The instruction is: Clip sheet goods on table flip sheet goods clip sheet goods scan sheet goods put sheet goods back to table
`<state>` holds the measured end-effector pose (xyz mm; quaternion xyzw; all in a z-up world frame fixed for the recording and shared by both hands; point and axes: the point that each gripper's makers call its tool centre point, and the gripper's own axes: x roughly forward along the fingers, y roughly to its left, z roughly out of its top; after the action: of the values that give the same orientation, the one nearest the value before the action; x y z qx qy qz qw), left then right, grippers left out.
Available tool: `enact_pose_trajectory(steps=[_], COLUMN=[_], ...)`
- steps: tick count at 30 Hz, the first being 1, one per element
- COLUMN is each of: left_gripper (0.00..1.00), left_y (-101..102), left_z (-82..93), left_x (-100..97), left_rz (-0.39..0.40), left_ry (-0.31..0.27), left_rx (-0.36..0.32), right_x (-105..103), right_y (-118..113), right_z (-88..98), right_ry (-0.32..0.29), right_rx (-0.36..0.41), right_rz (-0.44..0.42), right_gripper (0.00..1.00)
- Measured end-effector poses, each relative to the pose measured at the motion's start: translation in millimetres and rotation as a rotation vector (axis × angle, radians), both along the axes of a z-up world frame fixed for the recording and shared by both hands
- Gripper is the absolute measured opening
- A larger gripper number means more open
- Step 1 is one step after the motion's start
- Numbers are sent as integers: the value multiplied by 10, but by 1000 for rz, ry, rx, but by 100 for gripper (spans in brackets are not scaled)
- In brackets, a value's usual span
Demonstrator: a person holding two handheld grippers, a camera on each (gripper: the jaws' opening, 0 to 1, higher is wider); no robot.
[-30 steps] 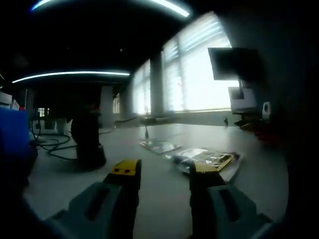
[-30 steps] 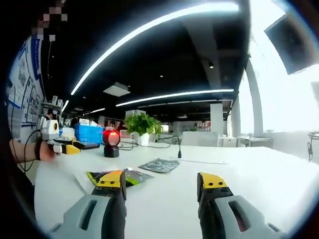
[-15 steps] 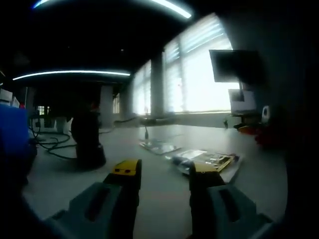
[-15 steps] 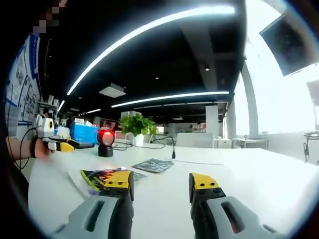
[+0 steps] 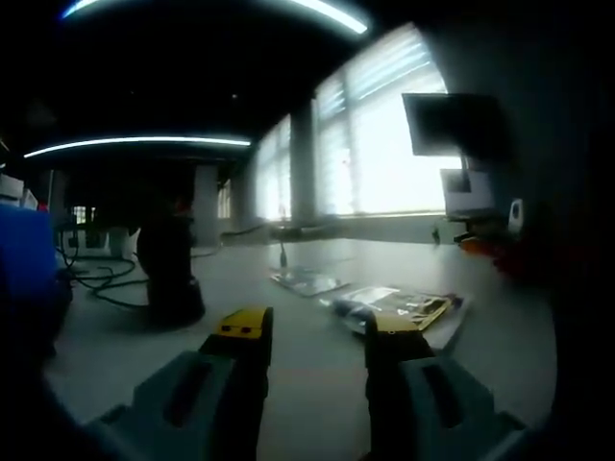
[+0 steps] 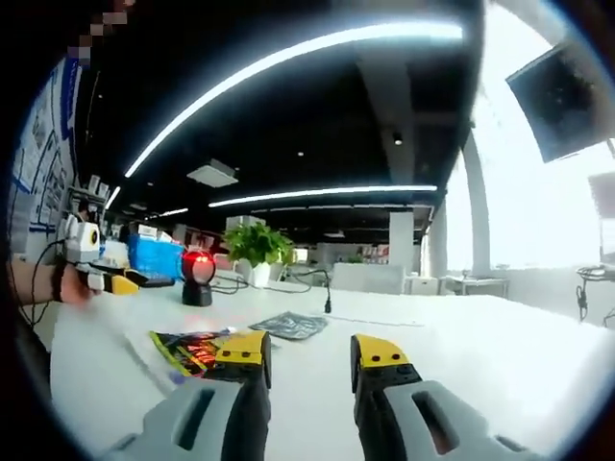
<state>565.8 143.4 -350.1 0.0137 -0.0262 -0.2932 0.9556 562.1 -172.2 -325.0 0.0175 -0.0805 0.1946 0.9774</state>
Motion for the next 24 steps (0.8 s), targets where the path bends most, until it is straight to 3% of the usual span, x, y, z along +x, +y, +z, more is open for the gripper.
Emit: enact_pose_trajectory(steps=[7,11,15,19,24], left_gripper=[31,31,31,31,31], left_y=[-41,-43,-24,-37,-31], left_z=[-7,-8,-17,-19,-20], left_x=[-22,-21,-8,-15,-12], left_rz=[-18,-18,-11,-18,-16], left_ry=[-5,-7,-1,-2,-3], left_rx=[13,17,13,15,18], right_x=[-96,-177,-240,-286,-302], right_y=[299,661,1014,1243,1444], right_z=[194,327,315,327,328], right_ry=[-13,-54,-69,-68,-72], right_rx=[-45,-152,-266,-277,-343], right_rz=[28,97,146,169,194], right_gripper=[17,22,29,31,32])
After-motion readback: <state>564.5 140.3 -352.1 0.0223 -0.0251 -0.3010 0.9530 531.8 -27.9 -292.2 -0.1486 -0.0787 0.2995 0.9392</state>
